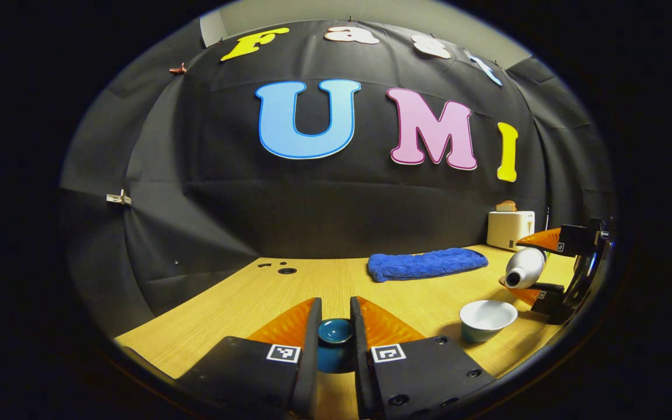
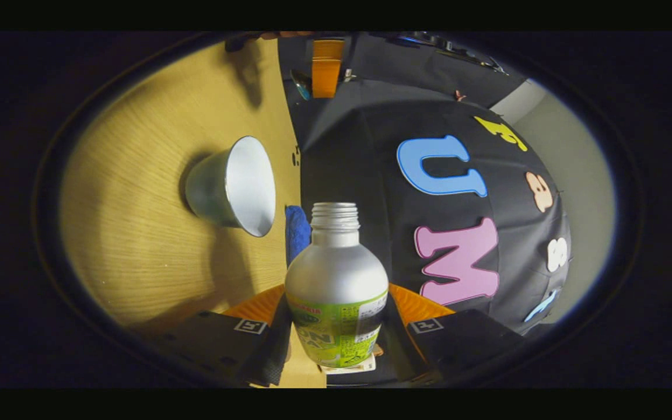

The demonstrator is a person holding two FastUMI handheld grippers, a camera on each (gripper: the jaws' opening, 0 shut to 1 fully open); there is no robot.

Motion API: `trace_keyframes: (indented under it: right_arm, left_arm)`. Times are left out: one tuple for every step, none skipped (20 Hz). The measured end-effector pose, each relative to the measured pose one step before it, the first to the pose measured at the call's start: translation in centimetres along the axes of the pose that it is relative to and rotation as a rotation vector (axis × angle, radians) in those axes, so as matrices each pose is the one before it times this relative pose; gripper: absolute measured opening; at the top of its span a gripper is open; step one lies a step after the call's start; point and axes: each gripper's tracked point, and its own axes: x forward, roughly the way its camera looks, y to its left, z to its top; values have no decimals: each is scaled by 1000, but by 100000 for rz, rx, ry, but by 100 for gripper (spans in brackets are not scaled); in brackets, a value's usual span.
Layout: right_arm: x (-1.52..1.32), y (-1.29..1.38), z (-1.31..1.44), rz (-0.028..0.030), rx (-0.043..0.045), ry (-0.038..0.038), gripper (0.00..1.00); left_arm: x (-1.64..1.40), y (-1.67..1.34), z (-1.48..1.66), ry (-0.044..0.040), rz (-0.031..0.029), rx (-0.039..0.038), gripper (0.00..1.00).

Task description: Open the teacup lid with one hand, grasp the water bottle and pour water into the teacup with the other hand; after pouring, place the water bottle on the coaster and then close the teacup lid.

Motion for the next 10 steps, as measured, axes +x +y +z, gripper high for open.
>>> trace_keyframes:
  right_arm:
    - [57,-229,160,31,-4286,-1418,70]
    - [-7,-153,198,-81,-3393,-1176,73]
    - [-83,49,-97,684,-1715,-1053,73]
    - [116,-2,-103,391,-1278,-600,73]
    - [105,25,-85,666,-977,-319,73]
    - [179,-63,-6,370,-806,78,74]
    - [88,-33,-7,220,-848,-49,73]
    - [70,9,36,-90,-1221,-228,73]
    - [-24,-14,-44,1,-1693,-571,73]
    - [59,-72,-59,-136,-2268,-831,73]
  left_arm:
    - [113,9,-123,-88,40,32,30]
    - [-43,23,108,33,201,34,30]
    - [-68,159,-46,-4,424,16,30]
    - [44,37,56,-23,167,16,30]
    - [-68,20,-71,-13,30,-11,30]
    - [18,-45,38,13,-130,5,31]
    - [18,-182,-69,27,-394,-30,30]
    - [-33,-113,71,-6,-203,-19,31]
    - [22,72,-49,16,-82,-8,31]
    - [-4,-17,37,20,-237,-16,31]
